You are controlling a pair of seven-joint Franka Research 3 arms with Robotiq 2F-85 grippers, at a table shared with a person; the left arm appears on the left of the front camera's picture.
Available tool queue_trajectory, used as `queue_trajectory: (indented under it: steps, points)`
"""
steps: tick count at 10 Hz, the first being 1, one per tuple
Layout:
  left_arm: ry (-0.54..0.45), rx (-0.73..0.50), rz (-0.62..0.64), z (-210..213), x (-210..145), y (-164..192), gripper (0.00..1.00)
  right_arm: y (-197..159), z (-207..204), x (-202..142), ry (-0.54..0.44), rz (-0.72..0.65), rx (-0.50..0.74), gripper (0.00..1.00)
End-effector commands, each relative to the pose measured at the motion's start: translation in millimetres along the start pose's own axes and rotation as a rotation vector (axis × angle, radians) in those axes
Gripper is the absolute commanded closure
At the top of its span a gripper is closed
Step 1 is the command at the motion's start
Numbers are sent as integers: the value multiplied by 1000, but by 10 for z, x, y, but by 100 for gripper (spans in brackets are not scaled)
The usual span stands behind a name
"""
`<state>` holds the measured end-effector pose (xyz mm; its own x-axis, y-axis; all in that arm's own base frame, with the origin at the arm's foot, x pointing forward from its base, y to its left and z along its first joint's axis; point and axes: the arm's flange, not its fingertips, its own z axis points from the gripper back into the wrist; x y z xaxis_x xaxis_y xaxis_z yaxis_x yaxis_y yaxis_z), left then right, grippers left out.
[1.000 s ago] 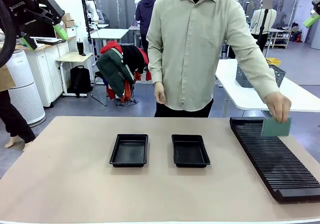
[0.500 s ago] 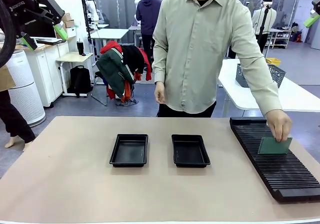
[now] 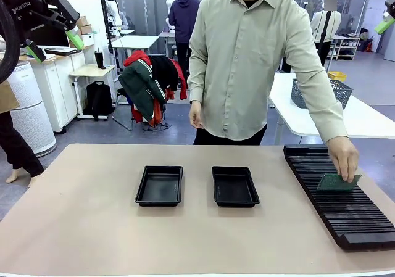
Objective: Inspect and transfer BCBs to ESD trays.
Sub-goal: Pick up the Blank PCB from the PCB Rack and place it in the left ESD tray.
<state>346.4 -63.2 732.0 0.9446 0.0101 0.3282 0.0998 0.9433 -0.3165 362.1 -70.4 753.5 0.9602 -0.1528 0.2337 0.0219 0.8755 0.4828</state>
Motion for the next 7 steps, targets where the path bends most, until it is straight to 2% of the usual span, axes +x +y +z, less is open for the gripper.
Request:
queue_trajectory:
  steps: [1, 7]
  points:
    - [-2, -9, 1, -6, -8, -6, 0, -2, 3, -4, 0, 1, 0, 0]
    - [-2, -9, 1, -6, -8, -6, 0, -2, 3, -4, 0, 1, 0, 0]
